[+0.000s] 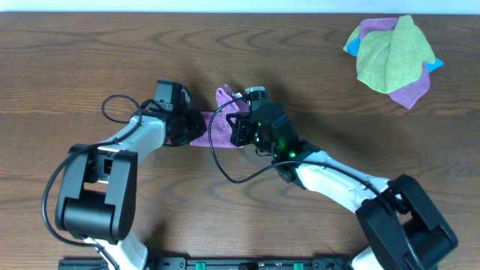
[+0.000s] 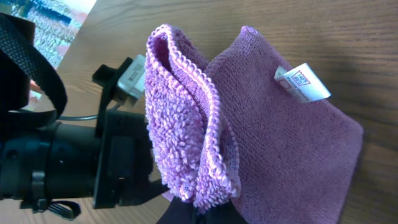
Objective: Fold the cloth
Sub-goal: 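Fold the strip's right end toward the left gripper with right gripper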
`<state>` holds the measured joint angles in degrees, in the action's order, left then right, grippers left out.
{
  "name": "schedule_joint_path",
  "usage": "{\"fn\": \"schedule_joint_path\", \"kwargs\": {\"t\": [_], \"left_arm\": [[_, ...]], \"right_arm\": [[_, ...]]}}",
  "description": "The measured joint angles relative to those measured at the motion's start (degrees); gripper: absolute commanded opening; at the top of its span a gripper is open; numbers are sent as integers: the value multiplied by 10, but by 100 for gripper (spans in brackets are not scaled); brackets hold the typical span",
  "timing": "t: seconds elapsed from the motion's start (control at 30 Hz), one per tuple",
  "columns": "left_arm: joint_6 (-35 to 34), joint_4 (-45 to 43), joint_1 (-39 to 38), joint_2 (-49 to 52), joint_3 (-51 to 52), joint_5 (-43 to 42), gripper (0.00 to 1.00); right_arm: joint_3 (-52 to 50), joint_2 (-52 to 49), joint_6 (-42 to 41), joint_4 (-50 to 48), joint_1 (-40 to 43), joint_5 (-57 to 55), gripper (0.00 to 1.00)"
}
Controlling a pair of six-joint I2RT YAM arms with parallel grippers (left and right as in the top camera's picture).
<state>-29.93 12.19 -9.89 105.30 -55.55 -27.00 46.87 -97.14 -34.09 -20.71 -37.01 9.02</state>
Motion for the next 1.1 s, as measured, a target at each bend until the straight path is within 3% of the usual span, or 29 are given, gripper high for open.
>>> {"fn": "schedule_joint_path", "kwargs": {"t": [0.47, 0.7, 1.1], "left_arm": [[24, 16, 16, -51, 0, -2, 6], [56, 73, 38, -71, 0, 39, 6], [79, 84, 38, -71, 0, 98, 5]], "right_arm": [[0, -15, 1, 6, -27, -15, 1], [15, -19, 8, 8, -42, -16, 1], [84, -92, 15, 39, -55, -17, 4]]}}
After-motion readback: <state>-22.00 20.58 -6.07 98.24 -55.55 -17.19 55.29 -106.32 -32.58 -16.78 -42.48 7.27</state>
